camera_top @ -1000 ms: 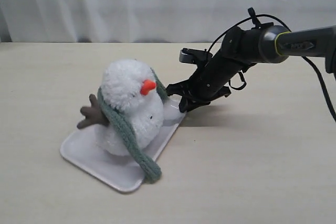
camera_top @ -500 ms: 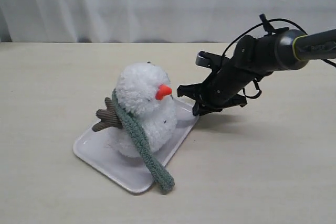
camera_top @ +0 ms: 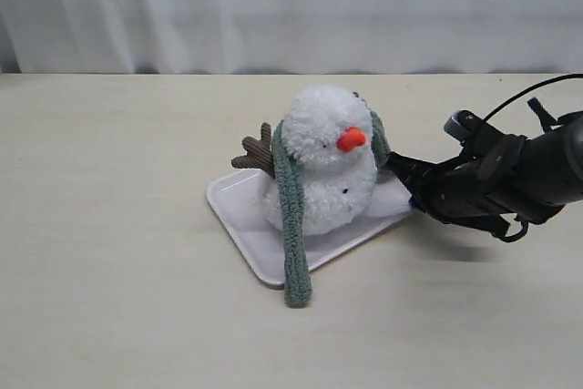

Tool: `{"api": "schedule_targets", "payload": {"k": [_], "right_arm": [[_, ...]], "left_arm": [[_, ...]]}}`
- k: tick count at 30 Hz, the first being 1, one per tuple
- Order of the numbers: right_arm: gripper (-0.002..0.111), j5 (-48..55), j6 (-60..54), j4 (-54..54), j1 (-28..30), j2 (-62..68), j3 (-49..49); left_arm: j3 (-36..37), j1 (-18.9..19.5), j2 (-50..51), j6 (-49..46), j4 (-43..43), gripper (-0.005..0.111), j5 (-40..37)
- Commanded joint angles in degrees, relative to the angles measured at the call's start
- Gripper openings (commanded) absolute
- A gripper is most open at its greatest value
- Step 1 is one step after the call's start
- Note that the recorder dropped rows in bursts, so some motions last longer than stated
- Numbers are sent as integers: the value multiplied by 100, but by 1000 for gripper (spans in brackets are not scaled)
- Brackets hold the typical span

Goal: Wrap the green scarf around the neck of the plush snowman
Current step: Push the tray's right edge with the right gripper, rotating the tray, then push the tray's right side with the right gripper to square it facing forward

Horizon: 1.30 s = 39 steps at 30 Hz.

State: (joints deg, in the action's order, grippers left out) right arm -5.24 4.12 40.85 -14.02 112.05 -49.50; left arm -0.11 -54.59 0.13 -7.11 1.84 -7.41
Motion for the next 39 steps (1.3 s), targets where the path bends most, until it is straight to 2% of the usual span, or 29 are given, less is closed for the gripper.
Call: {"api": "schedule_targets", "payload": {"k": [1,9,11,15,17,19,22,26,29,39], "right_arm": [[4,116,27,50,-9,-76,68],[4,736,-216,193,-9,-104,80],[7,823,-373,181,-9,-112,80],[36,1215,-535,181,-9,-112,80],[47,1334,-1006,181,-5,-142,80],[48,1449,-1440,172,73,-329,1],[48,2208,-1544,-293,343,-384,-491],[48,3392,-1189,-1603,620,-195,-1256],[48,3918,-1134,-2606,678,46,-1936],[43,3928,-2608,-2596,653,729,-2346]], "left_arm": [[11,-13,-13,1,76,0,180],[11,-13,-13,1,76,0,180],[11,-13,-13,1,76,0,180],[11,-13,-13,1,76,0,180],[11,-13,-13,1,76,0,180],[11,-13,-13,1,76,0,180],[11,-13,-13,1,76,0,180],[11,-13,-13,1,76,0,180],[11,-13,-13,1,76,0,180],[11,-13,-13,1,76,0,180]]}}
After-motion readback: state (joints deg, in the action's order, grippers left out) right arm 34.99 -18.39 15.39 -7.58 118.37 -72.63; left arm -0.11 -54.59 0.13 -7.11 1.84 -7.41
